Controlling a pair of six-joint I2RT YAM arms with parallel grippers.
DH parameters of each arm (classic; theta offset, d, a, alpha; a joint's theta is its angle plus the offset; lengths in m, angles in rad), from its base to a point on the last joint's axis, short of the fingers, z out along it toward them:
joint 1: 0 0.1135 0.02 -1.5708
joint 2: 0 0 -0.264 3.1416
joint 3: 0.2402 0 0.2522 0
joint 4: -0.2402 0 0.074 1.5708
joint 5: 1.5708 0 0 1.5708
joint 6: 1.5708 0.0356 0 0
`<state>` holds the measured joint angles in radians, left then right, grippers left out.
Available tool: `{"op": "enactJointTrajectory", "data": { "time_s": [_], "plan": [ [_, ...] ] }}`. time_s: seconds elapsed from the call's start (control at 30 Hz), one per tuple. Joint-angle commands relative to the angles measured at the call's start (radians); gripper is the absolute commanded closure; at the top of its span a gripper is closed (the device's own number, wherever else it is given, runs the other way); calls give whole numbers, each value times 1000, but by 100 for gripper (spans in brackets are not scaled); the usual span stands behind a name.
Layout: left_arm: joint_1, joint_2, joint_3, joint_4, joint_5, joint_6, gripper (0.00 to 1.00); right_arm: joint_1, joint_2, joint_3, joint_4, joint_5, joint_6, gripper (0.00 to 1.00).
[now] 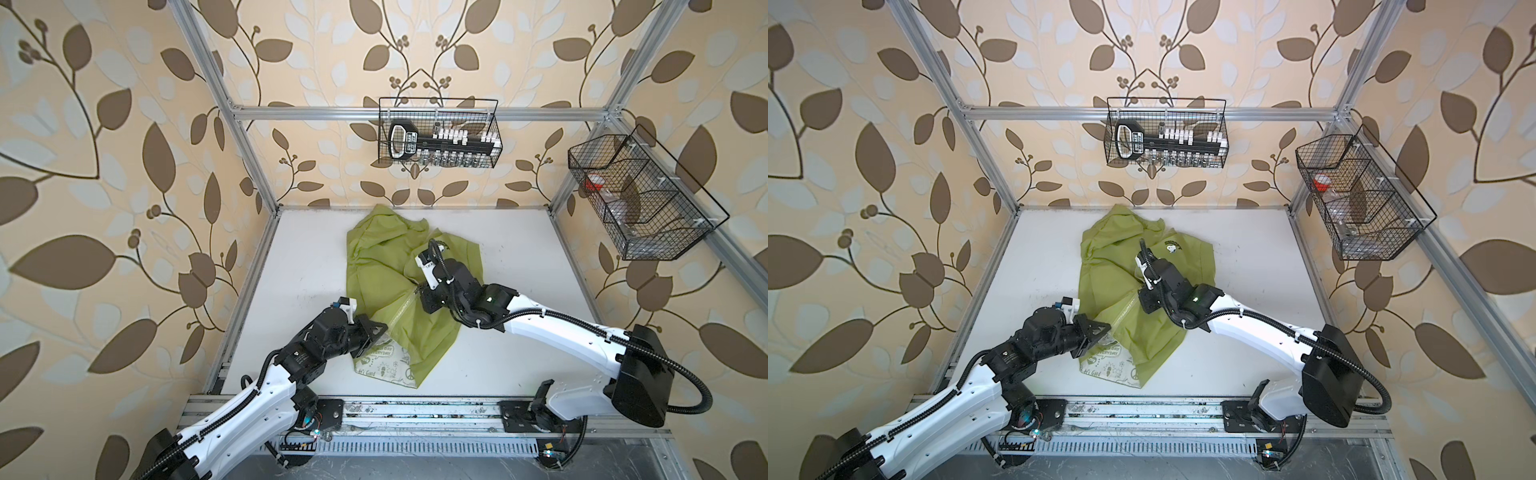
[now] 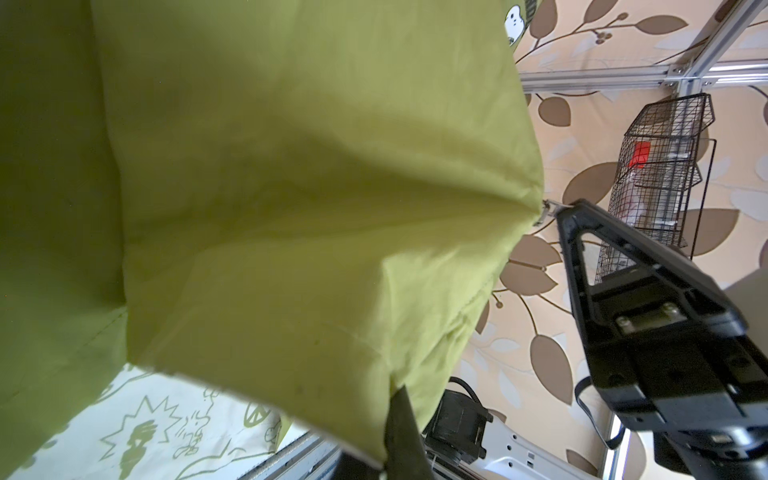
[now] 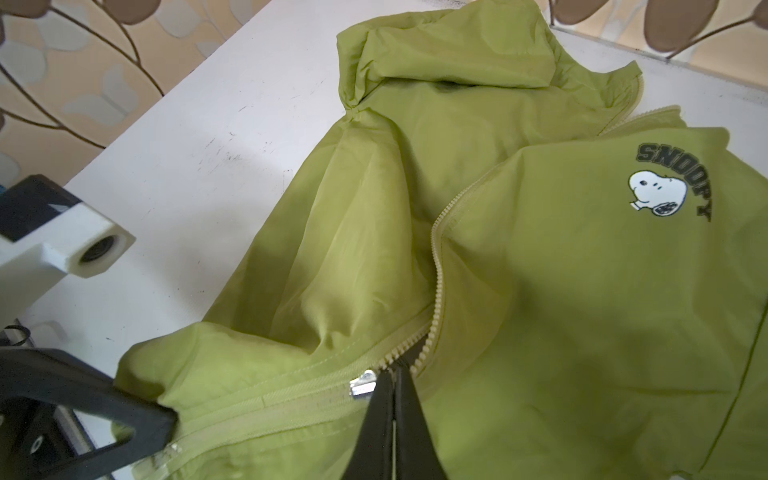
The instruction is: Zip up the jacket
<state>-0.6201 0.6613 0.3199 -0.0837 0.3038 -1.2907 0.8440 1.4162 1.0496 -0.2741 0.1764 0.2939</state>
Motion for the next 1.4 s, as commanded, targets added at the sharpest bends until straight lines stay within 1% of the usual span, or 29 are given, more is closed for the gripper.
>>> {"op": "enactJointTrajectory", "data": {
  "time_s": [0.0, 0.23, 0.47, 0.57, 0.73, 0.83, 0.9, 0.97, 1.03, 1.07, 1.23, 1.37],
  "plan": [
    [7, -25, -8, -101, -39, 14, 100, -21, 19, 55, 28, 29, 14, 100],
    [9, -43, 13, -166, -92, 33, 100, -33, 36, 84, 32, 28, 22, 100],
    [15, -27, 78, -211, -156, 79, 100, -51, 30, 98, 32, -4, 22, 100],
    [17, -4, 125, -226, -185, 113, 100, -51, 25, 95, 35, -46, 20, 100],
    [22, 35, 219, -306, -271, 172, 100, -48, 24, 86, 50, -150, 25, 100],
    [26, 65, 272, -345, -304, 209, 100, -48, 33, 90, 61, -221, 31, 100],
    [29, 80, 301, -374, -328, 232, 100, -48, 38, 99, 57, -247, 35, 100],
    [31, 87, 319, -400, -350, 251, 100, -51, 29, 97, 55, -240, 36, 95],
    [37, 87, 330, -416, -360, 263, 100, -57, 12, 93, 61, -236, 31, 96],
    [41, 85, 336, -421, -358, 270, 100, -60, 9, 93, 62, -236, 28, 100],
    [52, 86, 347, -420, -339, 283, 100, -62, 25, 116, 58, -269, 26, 100],
    [63, 85, 379, -454, -350, 314, 100, -57, 33, 118, 80, -261, 56, 100]
  ]
}}
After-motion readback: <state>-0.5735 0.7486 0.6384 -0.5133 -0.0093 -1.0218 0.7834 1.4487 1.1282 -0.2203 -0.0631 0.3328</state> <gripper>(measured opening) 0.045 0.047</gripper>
